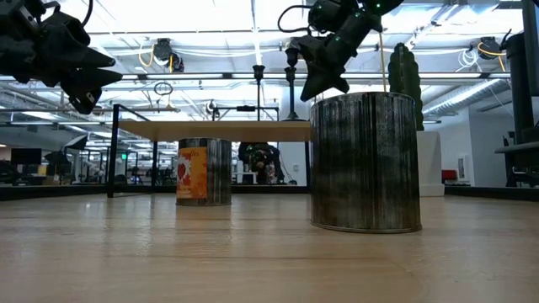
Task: Pick & Place candle stick holders
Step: Put the candle holder on the shelf
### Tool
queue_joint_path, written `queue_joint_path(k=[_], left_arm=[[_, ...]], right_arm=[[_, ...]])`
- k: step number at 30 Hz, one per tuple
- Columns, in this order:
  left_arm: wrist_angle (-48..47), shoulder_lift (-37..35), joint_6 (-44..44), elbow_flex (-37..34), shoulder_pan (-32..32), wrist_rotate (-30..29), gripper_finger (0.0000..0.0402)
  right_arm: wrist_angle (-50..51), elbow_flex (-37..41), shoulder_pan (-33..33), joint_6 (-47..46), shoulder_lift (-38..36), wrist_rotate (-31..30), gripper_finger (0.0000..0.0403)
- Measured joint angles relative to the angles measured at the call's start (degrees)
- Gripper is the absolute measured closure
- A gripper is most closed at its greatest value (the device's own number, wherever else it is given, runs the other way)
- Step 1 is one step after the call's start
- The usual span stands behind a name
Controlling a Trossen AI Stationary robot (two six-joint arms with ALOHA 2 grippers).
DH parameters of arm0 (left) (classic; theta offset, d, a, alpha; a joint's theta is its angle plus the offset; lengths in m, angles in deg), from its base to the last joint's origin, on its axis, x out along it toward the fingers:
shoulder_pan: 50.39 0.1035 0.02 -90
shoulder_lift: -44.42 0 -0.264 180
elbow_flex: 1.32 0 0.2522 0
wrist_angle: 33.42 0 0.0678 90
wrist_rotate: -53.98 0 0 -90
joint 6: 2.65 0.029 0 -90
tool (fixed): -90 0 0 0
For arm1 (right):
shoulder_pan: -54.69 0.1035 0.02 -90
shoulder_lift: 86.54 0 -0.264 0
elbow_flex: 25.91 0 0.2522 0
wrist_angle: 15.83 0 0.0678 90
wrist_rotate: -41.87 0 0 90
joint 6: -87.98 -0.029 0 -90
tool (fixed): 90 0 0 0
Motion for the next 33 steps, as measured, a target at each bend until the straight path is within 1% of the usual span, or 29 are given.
queue_joint_path(k=[3, 7, 12, 18, 23, 26, 33], left_arm=[[0.0, 0.0, 0.0, 0.0, 0.0, 0.0, 0.0273], [0.0, 0.0, 0.0, 0.0, 0.0, 0.0, 0.0272], [0.0, 0.0, 0.0, 0.0, 0.0, 0.0, 0.0272], [0.0, 0.0, -0.1, 0.0, 0.0, 0.0, 0.0273], [0.0, 0.0, -0.2, 0.0, 0.0, 0.0, 0.0272], [0.0, 0.0, -0.2, 0.0, 0.0, 0.0, 0.0272], [0.0, 0.0, 0.0, 0.0, 0.0, 0.0, 0.0272]], right_arm=[[0.3, 0.1, 0.1, -0.6, 0.0, -0.2, 0.0402], [-4.0, 2.5, 0.5, -2.2, 0.0, -0.1, 0.0402], [-4.1, 5.2, 0.4, -4.1, 0.0, 0.0, 0.0403], [-9.0, 8.0, 0.8, -5.6, 0.0, -0.2, 0.0403], [-10.4, 8.3, 0.9, -5.6, 0.0, -0.5, 0.0403], [-11.0, 8.3, 0.9, -5.6, 0.0, -1.8, 0.0403], [-11.0, 8.3, 0.9, -5.4, 0.0, -1.8, 0.0403]])
